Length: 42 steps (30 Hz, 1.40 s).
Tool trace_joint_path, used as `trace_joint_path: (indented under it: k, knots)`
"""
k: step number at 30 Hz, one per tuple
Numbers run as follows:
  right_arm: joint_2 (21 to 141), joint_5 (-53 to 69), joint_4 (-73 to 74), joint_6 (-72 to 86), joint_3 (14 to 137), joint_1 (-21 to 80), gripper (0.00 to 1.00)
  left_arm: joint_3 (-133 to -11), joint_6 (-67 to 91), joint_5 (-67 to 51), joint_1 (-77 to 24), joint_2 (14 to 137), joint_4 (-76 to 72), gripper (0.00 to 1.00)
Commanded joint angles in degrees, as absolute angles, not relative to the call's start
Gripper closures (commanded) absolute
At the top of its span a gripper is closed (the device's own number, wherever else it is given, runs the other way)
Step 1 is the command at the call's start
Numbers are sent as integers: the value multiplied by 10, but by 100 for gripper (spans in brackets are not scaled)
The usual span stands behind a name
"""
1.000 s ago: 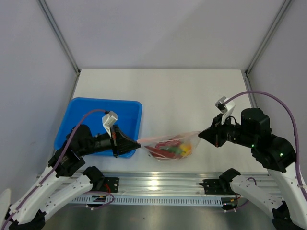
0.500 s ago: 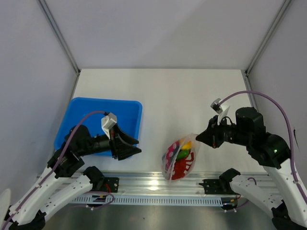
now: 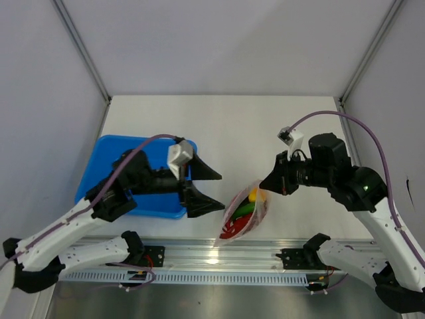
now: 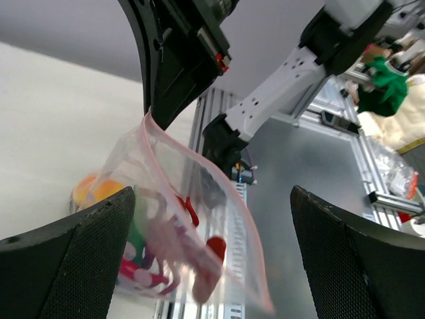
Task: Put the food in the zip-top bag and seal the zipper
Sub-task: Zip the zipper food storage bag at the center of the board.
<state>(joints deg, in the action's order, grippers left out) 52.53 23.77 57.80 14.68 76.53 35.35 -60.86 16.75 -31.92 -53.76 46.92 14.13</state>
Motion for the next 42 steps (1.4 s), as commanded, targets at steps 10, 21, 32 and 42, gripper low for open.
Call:
trace_joint_path:
  k: [10, 21, 32, 42]
  knots:
    - [574, 126, 548, 217, 809, 424, 100, -746, 53, 29, -730, 640, 226, 0]
    - [566, 130, 546, 226, 831, 453, 100, -681, 2, 167, -763, 656, 195, 0]
    - [555, 135, 548, 229, 836, 465, 100, -635, 1, 157, -763, 664, 185, 1]
    - [544, 139, 553, 220, 841, 468, 100, -607, 20, 39, -737, 639, 219, 82]
